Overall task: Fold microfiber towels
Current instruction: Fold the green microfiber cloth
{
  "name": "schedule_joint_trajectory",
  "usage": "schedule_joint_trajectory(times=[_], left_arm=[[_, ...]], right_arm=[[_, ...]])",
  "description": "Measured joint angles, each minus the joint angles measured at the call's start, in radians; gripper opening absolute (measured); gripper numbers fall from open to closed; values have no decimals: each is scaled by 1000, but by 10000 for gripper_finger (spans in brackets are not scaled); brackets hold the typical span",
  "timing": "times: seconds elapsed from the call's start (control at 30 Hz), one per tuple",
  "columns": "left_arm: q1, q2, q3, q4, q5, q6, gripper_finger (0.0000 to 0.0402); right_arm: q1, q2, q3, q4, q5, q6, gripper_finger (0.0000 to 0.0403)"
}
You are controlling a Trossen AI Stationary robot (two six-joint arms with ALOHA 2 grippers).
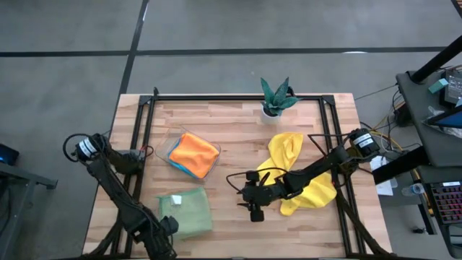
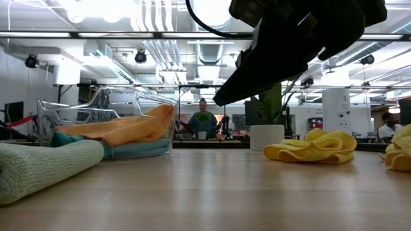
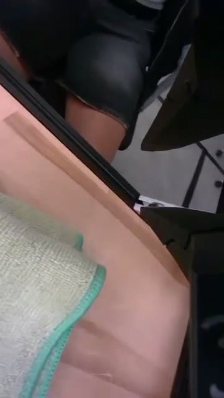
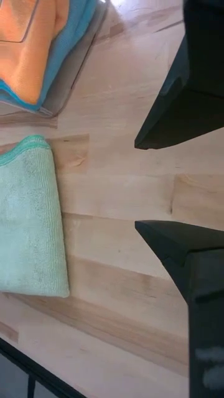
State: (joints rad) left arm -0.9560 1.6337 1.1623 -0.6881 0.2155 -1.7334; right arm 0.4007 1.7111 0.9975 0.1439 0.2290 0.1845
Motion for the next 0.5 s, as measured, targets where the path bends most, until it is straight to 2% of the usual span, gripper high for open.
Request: schedule_joint_trajectory(times=[0.23, 0.37, 0.5], left_arm=[[-10, 0, -1, -2, -83, 1, 141], [-6, 0, -5, -6, -221, 44, 141], [-6, 0, -6, -10, -254, 67, 141]], right_arm=[[0, 0, -11, 15, 0, -13, 187], [0, 0, -32, 83, 0, -12, 187], [1, 0, -59, 170, -5, -21, 187]])
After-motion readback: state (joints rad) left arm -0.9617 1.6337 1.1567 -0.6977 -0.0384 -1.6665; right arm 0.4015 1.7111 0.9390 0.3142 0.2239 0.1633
